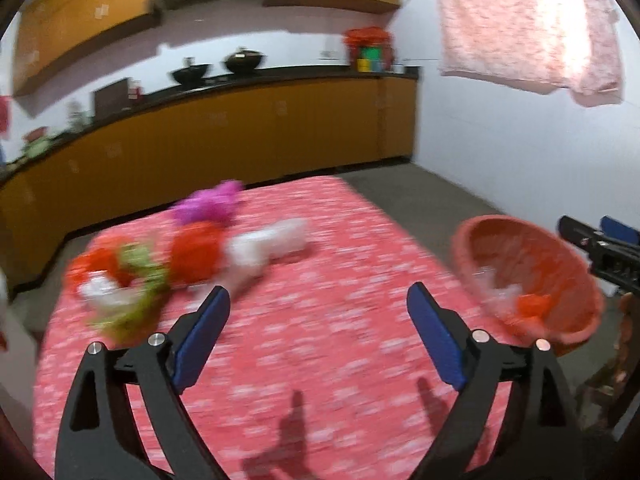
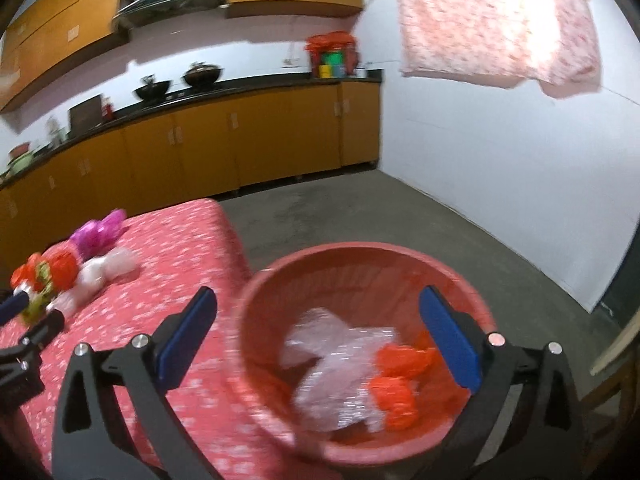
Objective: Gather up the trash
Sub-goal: 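Grasp the green bag with the left tool while the right tool grasps clear plastic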
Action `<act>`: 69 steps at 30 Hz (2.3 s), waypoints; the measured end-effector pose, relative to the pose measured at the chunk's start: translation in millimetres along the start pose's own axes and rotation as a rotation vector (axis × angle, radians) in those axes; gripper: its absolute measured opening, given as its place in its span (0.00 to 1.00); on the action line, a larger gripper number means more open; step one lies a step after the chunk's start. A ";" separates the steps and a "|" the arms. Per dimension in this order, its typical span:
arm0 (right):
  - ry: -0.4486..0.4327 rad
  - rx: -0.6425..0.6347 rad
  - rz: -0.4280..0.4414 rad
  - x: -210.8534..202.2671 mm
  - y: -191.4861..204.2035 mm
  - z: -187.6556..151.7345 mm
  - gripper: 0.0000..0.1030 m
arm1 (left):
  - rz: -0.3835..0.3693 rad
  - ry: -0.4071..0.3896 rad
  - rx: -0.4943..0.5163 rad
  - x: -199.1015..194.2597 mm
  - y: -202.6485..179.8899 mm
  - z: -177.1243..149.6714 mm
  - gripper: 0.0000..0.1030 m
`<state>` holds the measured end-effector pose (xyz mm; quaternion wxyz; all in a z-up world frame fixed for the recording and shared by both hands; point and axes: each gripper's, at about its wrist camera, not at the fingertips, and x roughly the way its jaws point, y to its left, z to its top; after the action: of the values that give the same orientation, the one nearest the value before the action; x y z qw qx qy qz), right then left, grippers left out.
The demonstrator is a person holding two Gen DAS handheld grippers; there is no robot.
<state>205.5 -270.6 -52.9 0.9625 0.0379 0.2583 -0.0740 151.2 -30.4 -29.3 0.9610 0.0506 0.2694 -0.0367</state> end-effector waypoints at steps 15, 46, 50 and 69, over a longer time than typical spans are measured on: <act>0.041 -0.069 0.164 10.2 116.4 0.6 0.95 | 0.245 0.042 -0.133 30.5 132.6 -6.9 0.80; 0.123 -0.174 0.312 55.2 220.9 3.6 0.79 | 0.042 0.010 -0.215 10.2 169.4 13.3 0.02; 0.148 -0.192 0.302 71.3 234.1 3.9 0.70 | 0.034 -0.021 -0.207 6.9 170.0 22.7 0.02; 0.296 -0.216 0.304 171.3 262.9 23.8 0.35 | 0.033 -0.046 -0.185 20.5 172.0 34.4 0.02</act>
<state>406.3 -35.1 -109.4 0.9127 -0.0162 0.3942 0.1062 203.1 135.3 2.6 0.9680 -0.0350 0.2485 0.0030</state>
